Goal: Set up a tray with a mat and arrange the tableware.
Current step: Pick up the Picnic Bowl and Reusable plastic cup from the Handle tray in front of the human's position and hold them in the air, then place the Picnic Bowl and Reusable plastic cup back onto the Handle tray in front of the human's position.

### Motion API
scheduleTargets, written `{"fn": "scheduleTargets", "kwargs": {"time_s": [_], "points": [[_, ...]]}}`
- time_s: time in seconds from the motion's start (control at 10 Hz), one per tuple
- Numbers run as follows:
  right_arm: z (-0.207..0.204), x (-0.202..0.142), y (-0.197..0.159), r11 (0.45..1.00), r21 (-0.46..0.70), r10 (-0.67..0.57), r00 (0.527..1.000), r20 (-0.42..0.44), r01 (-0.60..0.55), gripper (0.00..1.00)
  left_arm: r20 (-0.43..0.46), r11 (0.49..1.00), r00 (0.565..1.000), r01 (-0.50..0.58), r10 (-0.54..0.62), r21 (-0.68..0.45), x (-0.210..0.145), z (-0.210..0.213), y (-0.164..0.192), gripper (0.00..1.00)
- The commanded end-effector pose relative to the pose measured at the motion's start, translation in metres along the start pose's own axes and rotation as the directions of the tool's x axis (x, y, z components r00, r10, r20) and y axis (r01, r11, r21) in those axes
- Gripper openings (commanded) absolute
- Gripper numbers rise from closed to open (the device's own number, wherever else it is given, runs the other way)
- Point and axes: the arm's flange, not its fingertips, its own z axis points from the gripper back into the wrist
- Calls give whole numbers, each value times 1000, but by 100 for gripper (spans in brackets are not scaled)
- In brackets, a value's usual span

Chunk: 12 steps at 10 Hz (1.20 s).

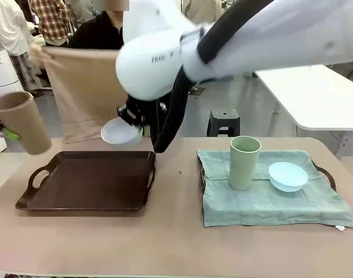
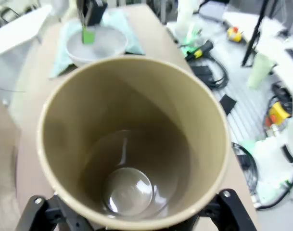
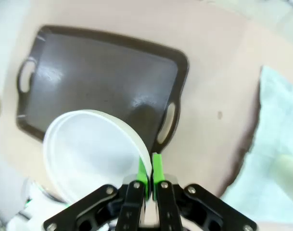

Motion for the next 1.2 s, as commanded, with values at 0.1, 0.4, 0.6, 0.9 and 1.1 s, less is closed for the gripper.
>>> {"fn": "scheduleTargets", "kwargs": {"time_s": [0.1, 0.4, 0.6, 0.9, 1.1], "points": [[56, -35, -15, 1000, 2, -7, 999, 48, 7, 0, 9, 995, 1000, 6, -7, 105, 45, 20, -26, 82], [36, -13, 2, 1000, 1, 13, 999, 30, -13, 0, -9, 999, 1000, 27, -27, 34, 22, 15, -14, 82], [36, -13, 2, 1000, 1, 13, 999, 30, -13, 0, -9, 999, 1000, 27, -27, 34, 22, 15, -14, 82], [36, -13, 2, 1000, 1, 13, 999, 30, -13, 0, -9, 999, 1000, 27, -27, 34, 22, 15, -14, 82], [36, -13, 2, 1000, 1, 13, 999, 30, -13, 0, -9, 999, 1000, 27, -27, 34, 22, 15, -14, 82]]}}
